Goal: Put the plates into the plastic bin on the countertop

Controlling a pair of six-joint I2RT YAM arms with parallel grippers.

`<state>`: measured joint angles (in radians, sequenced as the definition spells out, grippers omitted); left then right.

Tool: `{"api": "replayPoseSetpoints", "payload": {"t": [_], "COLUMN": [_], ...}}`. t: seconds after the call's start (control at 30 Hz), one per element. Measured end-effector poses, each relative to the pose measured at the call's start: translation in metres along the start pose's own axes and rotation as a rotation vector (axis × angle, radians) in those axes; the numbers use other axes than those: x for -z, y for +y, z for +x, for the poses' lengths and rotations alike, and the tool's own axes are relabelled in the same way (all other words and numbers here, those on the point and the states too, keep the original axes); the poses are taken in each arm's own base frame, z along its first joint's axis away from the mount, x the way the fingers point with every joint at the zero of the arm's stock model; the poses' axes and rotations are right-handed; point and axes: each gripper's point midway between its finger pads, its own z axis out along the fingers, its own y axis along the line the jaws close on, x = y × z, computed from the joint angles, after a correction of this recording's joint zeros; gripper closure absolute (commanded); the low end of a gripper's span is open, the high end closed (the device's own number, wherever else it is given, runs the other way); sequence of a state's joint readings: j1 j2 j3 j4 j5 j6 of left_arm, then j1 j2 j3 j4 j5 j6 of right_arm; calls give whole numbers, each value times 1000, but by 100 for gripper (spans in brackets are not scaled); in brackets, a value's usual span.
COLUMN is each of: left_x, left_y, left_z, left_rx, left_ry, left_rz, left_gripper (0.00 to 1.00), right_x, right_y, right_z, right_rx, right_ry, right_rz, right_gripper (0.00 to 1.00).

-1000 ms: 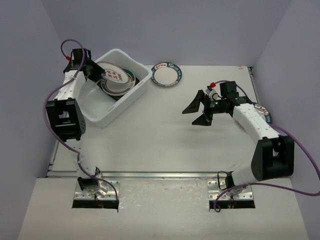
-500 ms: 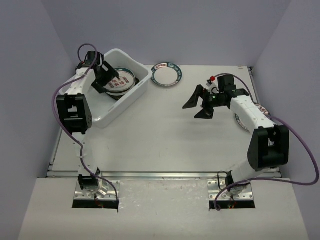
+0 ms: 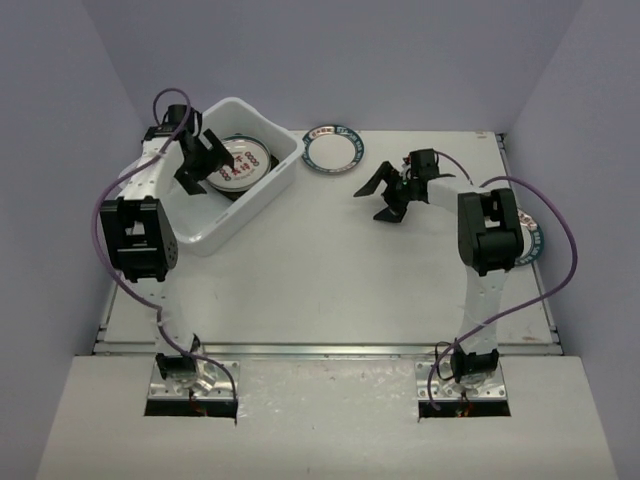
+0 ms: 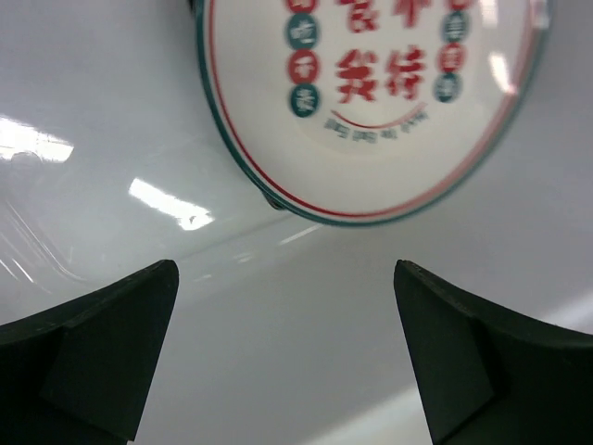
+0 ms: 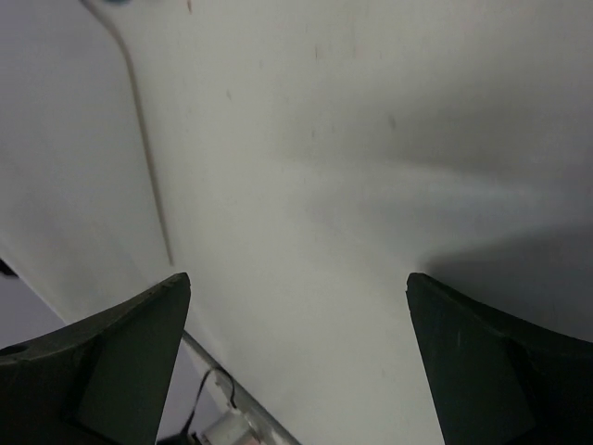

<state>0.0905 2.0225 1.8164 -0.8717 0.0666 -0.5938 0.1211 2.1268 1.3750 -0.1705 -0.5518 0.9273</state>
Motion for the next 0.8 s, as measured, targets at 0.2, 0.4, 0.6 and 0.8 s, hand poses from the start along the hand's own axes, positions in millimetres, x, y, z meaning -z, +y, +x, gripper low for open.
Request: {"api": "replayPoseSetpoints", "payload": {"t": [0.2,0.4,0.6,0.8], "left_x": [175,281,265,239], "left_y": [-65,-91,-60,-33], "left_z": [-11,100,122,132], "left_rx": [-118,-243,-210,-232], "left_ry": [-308,-359,-319,-257], "left_rz": [383,749,658,510], "left_gripper": [0,0,0,0], "right_x": [-44,-84,-106,-118], "right_y": [22,51,41,35], "right_z": [-58,-128,-149,-154], "right_rx": [-106,-128,-195,-212], "right_ry": [-134,-256,-309,-319], "right_rz": [-143,-241,-235,-262], "right_gripper": [1,34,87,100]}}
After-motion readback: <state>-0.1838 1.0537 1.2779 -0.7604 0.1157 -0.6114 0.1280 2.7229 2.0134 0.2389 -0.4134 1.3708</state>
